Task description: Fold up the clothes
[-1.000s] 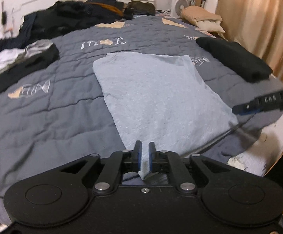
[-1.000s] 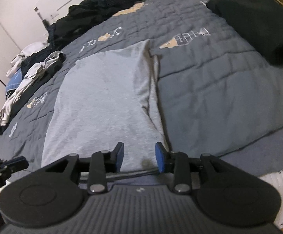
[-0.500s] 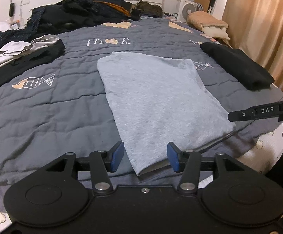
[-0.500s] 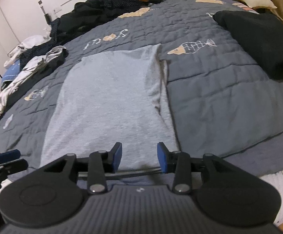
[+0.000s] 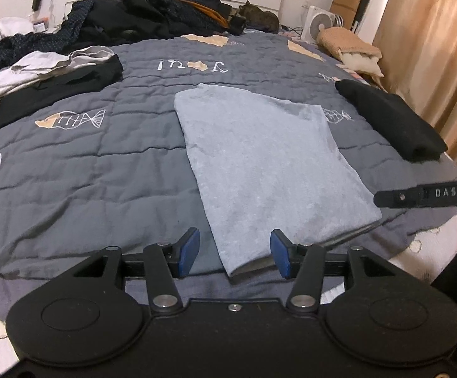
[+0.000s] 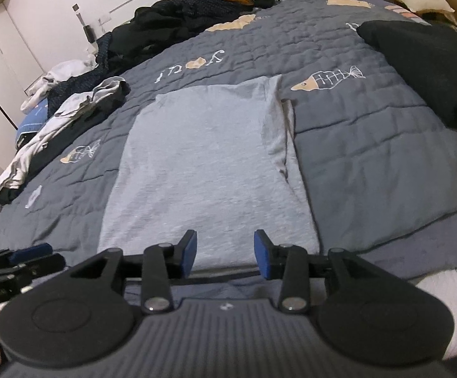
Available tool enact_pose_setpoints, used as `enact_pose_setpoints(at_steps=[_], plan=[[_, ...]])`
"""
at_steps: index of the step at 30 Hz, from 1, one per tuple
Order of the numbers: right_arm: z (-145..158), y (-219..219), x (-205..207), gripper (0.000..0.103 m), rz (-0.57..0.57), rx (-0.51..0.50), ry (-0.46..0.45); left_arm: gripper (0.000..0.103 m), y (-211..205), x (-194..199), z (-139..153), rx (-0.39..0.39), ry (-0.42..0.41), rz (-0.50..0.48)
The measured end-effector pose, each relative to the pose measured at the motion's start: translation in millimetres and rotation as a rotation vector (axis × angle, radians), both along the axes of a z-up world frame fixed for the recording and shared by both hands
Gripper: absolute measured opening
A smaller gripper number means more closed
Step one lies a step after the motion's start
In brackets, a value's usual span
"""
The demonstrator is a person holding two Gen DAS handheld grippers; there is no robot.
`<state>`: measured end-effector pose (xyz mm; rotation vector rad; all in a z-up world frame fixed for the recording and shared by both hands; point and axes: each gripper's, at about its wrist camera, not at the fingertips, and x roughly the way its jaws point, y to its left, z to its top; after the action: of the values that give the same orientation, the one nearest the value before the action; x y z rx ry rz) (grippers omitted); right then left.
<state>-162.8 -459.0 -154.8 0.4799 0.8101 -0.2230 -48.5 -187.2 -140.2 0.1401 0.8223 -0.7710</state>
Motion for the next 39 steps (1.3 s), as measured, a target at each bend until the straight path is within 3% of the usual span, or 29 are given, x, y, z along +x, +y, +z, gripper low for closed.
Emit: enact_pose_setpoints(at_steps=[4,13,27,39], plan=[[12.4,6.5,-3.1,0.039,0.002,-0.009,0.006,0.062,3.7,-7.3,13.5,-0.02,-0.007,0.003],[42.4,20.0,-6.3,0.039,0.013,-0.032,0.009,0.068,8.2,-6.6,52.0,-0.005,-0.019,0.021],[91.5,38.1,-0.3,0.039,0.049,-0.04,0.012,0.068,8.1,-3.9,95.4,0.055,0.002,-0.001],[112.8,45.5,-8.1,0.039,0.042,-0.077,0.021,0.069,12.0,-10.4,106.6,0.059,-0.023,-0.025]])
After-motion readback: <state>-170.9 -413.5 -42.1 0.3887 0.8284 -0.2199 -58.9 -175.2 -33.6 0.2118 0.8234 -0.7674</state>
